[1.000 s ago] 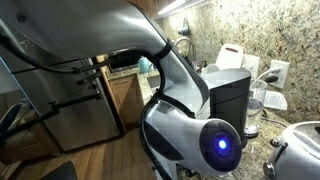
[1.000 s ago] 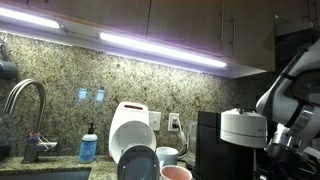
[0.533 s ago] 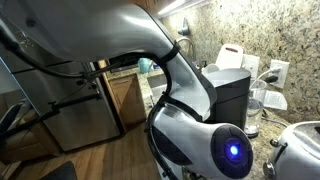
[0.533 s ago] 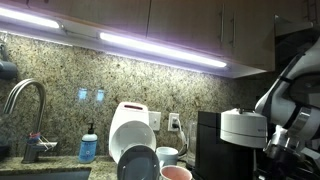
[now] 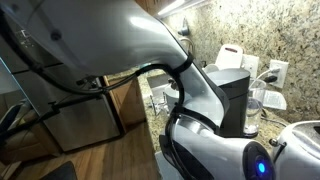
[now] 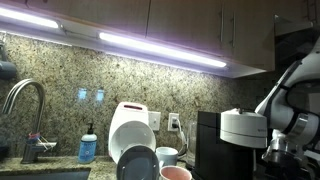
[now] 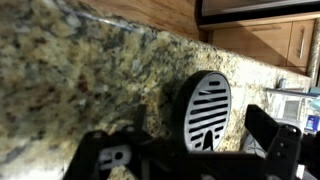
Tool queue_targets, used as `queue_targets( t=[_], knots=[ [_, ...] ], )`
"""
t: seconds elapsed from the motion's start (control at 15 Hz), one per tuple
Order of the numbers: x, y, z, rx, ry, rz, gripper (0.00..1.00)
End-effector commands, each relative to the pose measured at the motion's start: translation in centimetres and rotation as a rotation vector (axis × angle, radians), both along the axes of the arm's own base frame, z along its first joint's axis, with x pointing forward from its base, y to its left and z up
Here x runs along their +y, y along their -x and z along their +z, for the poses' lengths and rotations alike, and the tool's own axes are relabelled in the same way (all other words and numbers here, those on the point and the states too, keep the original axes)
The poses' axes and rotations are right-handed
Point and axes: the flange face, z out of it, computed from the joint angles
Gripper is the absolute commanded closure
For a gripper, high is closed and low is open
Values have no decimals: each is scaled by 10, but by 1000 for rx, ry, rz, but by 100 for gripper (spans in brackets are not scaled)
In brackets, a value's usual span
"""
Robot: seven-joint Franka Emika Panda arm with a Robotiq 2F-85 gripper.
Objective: Remove the cup holder from the coffee machine.
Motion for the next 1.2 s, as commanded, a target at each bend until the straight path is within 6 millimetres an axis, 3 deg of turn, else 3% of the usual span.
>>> queue_targets(
  t=[0.0,1.13],
  knots=[
    [-1,-1,0,1,0,1,0],
    [4,2,3,6,11,10,0]
  ],
)
